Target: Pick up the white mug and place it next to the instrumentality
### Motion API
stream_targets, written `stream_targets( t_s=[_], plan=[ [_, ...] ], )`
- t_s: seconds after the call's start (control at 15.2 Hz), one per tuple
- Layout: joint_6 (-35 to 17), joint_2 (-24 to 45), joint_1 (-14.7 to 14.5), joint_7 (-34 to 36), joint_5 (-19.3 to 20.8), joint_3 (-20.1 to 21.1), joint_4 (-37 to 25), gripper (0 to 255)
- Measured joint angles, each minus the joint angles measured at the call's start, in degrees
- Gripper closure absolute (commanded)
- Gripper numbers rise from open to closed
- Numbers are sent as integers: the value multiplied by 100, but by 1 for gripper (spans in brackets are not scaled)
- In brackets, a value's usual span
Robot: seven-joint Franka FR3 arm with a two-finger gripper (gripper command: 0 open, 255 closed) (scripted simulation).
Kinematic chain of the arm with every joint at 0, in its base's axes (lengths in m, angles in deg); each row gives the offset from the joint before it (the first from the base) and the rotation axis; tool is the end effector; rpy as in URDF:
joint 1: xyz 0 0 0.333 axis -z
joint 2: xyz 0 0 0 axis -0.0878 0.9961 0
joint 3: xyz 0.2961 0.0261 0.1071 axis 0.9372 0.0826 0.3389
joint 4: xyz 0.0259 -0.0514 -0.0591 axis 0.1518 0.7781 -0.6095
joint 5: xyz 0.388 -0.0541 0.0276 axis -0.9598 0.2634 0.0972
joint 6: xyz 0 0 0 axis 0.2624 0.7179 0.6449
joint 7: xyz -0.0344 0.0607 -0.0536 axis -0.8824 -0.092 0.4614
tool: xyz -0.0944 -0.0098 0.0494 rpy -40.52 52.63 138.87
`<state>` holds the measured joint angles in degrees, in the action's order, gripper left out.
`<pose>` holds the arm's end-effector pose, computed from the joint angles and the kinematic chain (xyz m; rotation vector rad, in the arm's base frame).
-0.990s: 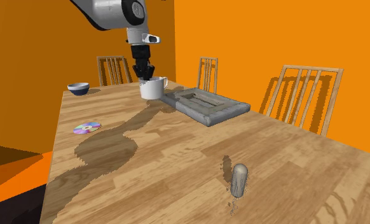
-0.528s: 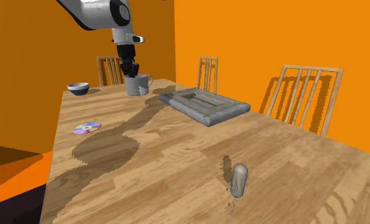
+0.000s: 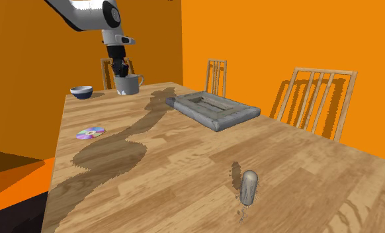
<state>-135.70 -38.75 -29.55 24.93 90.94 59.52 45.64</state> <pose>0.4672 0.5284 0.4126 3.0791 0.2640 0.0160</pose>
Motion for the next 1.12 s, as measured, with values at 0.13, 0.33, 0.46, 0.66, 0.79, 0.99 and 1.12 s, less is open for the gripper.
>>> stream_targets(
  t_s=[0.13,0.33,0.46,0.66,0.79,0.99,1.12],
  plan=[
    [157,283,-247,201,74,15,-419,255],
    [498,850,-635,417,194,2,-1309,255],
    [436,939,-681,464,216,-5,-1330,255],
    [230,955,-672,510,232,-11,-1133,255],
    [99,994,-663,523,245,-19,-1038,255],
    [-96,1065,-659,552,271,-35,-909,255],
    [-220,1096,-651,568,284,-43,-813,255]
  ],
)
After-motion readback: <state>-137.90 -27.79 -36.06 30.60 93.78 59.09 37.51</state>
